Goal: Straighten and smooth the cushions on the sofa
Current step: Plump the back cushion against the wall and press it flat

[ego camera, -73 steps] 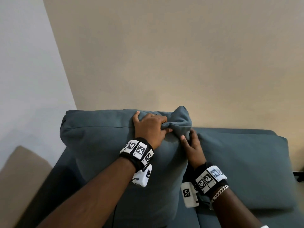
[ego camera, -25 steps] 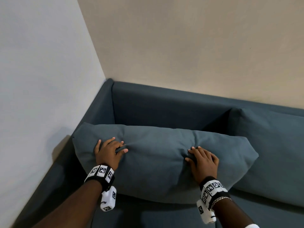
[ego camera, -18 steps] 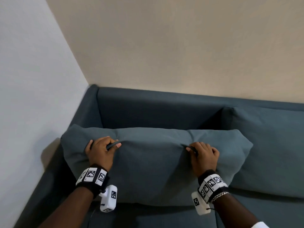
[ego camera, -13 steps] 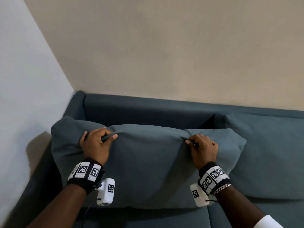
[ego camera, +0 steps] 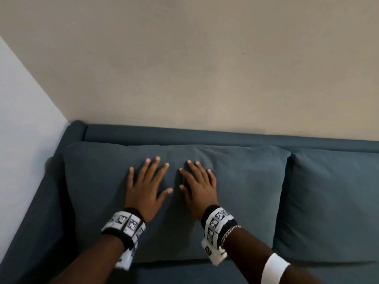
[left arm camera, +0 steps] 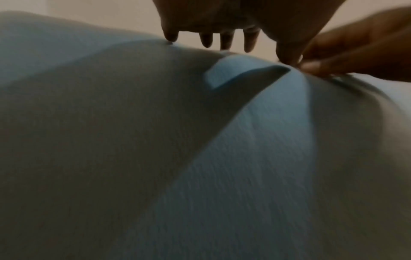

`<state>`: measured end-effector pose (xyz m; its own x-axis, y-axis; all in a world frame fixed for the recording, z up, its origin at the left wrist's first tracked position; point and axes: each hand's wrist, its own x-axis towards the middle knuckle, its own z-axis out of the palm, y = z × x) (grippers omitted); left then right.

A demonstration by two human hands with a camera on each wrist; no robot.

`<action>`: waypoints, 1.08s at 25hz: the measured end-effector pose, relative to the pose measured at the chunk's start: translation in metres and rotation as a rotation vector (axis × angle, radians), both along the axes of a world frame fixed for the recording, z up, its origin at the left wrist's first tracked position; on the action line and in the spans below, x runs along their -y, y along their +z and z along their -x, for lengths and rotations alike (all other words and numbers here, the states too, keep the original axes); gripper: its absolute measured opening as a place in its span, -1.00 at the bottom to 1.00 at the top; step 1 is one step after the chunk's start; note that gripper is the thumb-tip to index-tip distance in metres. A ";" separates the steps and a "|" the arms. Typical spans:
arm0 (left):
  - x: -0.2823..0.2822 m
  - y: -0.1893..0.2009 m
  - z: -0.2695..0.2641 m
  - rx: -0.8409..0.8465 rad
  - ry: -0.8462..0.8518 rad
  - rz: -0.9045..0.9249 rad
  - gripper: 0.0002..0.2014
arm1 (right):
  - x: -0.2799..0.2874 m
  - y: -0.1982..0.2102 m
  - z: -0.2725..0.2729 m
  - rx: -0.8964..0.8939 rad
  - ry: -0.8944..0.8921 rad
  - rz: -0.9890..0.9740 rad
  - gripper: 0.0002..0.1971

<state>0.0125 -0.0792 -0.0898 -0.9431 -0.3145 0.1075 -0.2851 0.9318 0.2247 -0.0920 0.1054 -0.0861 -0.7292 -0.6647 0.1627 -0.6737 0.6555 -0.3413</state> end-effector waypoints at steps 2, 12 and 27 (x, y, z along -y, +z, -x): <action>-0.025 -0.024 -0.001 0.022 -0.051 0.070 -0.31 | 0.017 -0.028 -0.022 -0.071 0.100 -0.058 -0.37; 0.133 -0.022 -0.021 0.126 0.602 -0.092 -0.21 | -0.029 -0.017 0.056 0.177 -0.480 -0.273 -0.21; 0.068 0.005 0.021 -0.088 0.221 0.014 -0.38 | 0.069 -0.010 0.024 0.022 -0.165 -0.081 -0.37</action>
